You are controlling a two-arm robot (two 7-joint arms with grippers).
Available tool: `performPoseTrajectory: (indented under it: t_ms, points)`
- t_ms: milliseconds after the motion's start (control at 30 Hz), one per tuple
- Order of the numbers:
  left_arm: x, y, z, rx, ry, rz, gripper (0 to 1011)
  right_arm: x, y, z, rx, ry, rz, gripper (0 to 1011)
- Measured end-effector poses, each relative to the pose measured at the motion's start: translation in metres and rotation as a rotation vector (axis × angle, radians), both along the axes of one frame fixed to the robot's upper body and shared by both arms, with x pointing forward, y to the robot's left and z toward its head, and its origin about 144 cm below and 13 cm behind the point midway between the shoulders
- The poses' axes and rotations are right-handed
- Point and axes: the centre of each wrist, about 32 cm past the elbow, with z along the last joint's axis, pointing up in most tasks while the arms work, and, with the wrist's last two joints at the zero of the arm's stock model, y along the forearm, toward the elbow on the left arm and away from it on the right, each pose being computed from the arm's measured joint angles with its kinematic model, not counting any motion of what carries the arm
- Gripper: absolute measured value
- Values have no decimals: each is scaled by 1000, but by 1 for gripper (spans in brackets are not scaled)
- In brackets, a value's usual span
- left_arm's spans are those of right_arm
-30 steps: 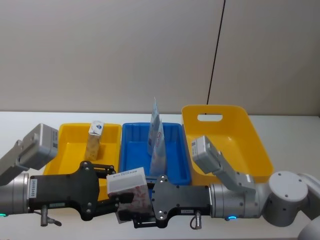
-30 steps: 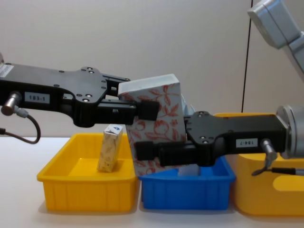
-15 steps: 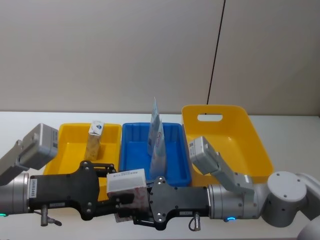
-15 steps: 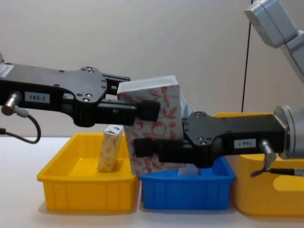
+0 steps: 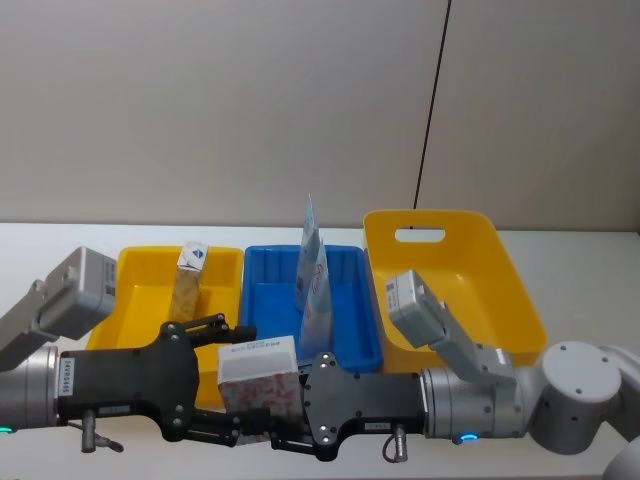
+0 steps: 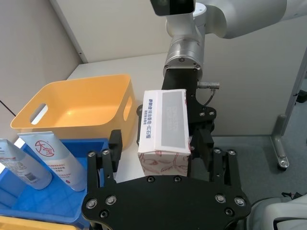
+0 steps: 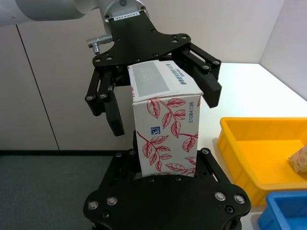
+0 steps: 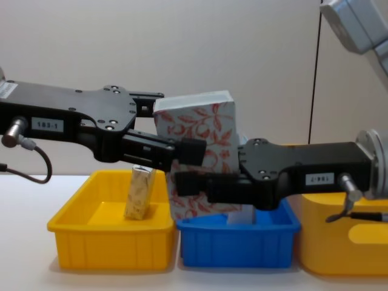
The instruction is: Bimanual collaborative sorting of washing and personal care products
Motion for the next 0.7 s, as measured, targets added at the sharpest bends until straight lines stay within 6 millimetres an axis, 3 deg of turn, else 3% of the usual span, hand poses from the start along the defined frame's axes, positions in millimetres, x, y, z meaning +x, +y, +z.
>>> performPoseTrajectory:
  t_ms: [133,700]
  points:
    - [0,0,0,0,0,0,1001,-1,-3,1,1,-1,1,371]
    - [0,0,0,0,0,0,1001,-12,-34,9,-1,-21,-76,371]
